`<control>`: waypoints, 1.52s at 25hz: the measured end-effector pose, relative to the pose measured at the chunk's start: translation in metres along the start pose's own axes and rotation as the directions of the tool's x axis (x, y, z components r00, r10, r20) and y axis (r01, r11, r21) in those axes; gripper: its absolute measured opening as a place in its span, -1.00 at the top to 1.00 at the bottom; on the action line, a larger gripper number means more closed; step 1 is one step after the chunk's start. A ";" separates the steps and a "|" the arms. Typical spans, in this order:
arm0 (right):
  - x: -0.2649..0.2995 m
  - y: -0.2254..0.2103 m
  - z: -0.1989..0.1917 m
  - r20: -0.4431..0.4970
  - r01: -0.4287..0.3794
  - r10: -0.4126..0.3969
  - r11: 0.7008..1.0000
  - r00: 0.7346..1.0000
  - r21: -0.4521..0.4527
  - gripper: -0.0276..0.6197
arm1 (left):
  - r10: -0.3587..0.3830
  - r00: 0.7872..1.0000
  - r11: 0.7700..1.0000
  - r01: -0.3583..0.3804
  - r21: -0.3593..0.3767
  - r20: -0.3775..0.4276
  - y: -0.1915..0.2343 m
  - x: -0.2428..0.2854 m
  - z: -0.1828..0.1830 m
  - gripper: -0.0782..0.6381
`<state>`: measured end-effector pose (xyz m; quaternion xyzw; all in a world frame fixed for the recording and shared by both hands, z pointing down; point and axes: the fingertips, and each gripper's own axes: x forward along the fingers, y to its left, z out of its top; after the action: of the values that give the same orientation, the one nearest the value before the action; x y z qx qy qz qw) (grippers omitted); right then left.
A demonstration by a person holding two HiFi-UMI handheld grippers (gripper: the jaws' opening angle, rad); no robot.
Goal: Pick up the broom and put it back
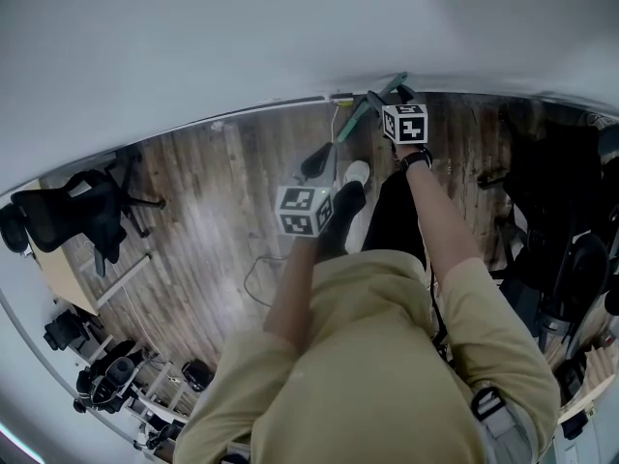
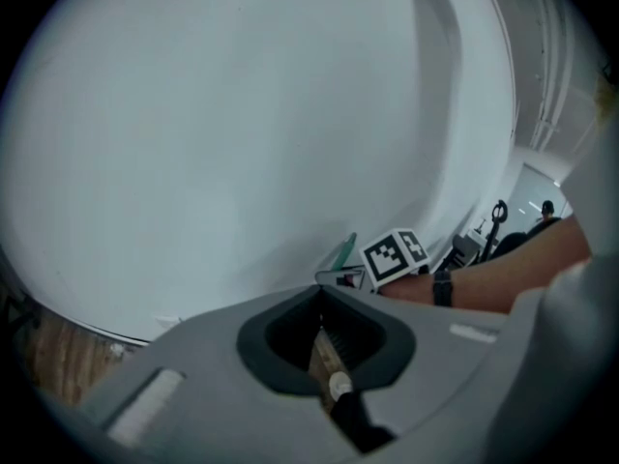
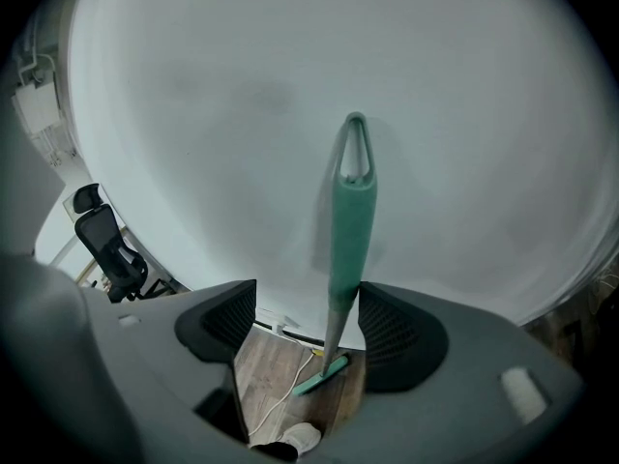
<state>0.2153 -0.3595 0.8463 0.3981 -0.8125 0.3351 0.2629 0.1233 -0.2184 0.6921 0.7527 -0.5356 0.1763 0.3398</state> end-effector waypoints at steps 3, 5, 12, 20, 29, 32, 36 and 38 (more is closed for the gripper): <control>0.001 -0.006 0.000 0.004 -0.007 0.007 1.000 1.000 -0.007 -0.16 | -0.001 1.000 1.000 0.001 0.010 -0.003 -0.002 0.004 0.001 0.78; 0.000 -0.010 0.000 0.009 -0.009 0.009 1.000 1.000 -0.003 -0.19 | -0.001 1.000 1.000 0.001 0.014 -0.004 -0.005 0.006 0.001 0.78; -0.003 -0.028 -0.004 0.009 -0.007 0.007 1.000 1.000 0.012 -0.20 | -0.010 1.000 1.000 0.010 0.021 -0.021 -0.018 0.017 -0.002 0.78; 0.001 -0.044 -0.005 0.009 0.011 -0.011 1.000 1.000 0.002 0.44 | 0.011 0.999 1.000 -0.011 0.009 -0.032 -0.021 0.023 -0.009 0.78; 0.017 -0.029 -0.015 -0.096 -0.073 0.069 0.997 0.993 -0.034 0.61 | 0.058 0.998 0.998 -0.059 -0.026 -0.038 -0.012 0.019 -0.019 0.78; 0.014 -0.006 -0.025 -0.259 -0.168 0.132 0.978 0.957 -0.123 0.61 | 0.072 0.997 0.996 -0.074 -0.049 -0.040 -0.011 0.017 -0.022 0.78; -0.005 0.000 -0.029 -0.341 -0.151 0.099 0.980 0.935 -0.127 0.62 | 0.058 0.998 0.996 -0.060 -0.063 -0.026 -0.016 0.015 -0.020 0.78; -0.014 0.003 -0.033 -0.375 -0.144 0.088 0.982 0.923 -0.124 0.61 | 0.054 0.998 0.996 -0.055 -0.069 -0.019 -0.015 0.015 -0.018 0.78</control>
<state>0.2259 -0.3273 0.8569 0.2586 -0.7939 0.3569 0.4189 0.1449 -0.2134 0.7096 0.7242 -0.5587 0.1730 0.3652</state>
